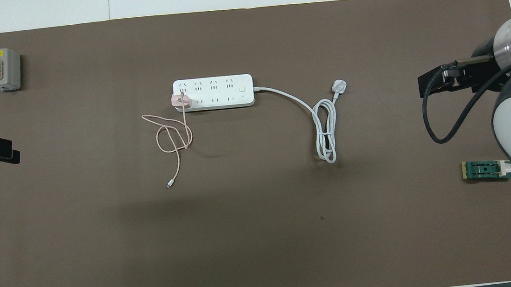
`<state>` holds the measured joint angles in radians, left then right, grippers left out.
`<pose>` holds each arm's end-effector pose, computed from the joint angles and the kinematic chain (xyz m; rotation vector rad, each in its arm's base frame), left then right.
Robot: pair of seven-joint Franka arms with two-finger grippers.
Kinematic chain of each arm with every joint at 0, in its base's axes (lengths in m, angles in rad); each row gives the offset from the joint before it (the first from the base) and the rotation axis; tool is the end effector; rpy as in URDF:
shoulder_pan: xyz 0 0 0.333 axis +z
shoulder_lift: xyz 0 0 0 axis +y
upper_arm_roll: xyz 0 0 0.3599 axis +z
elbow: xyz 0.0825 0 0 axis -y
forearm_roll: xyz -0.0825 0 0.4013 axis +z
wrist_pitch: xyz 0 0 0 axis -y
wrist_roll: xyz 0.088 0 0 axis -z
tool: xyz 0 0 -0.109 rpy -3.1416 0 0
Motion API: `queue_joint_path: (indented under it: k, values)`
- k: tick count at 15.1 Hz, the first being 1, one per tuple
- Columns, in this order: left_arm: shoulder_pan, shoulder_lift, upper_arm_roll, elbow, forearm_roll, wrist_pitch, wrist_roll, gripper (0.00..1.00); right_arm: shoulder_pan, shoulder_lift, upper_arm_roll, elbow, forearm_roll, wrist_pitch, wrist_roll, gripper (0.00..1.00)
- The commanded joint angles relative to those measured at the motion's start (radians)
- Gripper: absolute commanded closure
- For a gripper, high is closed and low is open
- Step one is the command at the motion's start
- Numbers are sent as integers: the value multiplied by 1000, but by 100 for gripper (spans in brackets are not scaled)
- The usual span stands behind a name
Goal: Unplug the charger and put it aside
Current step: 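Reach the right gripper to the cord end of the white power strip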
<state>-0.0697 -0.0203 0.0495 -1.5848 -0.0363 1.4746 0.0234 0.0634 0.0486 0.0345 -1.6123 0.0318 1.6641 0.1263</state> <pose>0.5536 -0.0151 0.6631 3.1003 -0.0706 -0.1394 0.5922 0.0609 0.6259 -3.1077 0.0487 0.0008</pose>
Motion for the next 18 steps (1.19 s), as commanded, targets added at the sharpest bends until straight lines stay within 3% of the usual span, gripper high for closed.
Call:
queue_joint_path:
  k: [1, 7, 13, 18]
  values:
    - [4, -26, 1, -27, -7, 0, 4, 0, 33, 36, 7, -21, 42, 40, 125, 0]
    - [4, -26, 1, -27, -7, 0, 4, 0, 94, 135, 7, -17, 233, 187, 532, 0]
    - [4, -26, 1, -27, -7, -2, 4, 0, 134, 204, 7, -8, 367, 249, 850, 0]
    - [4, -26, 1, -27, -7, -2, 4, 0, 153, 263, 5, 17, 479, 258, 1004, 0]
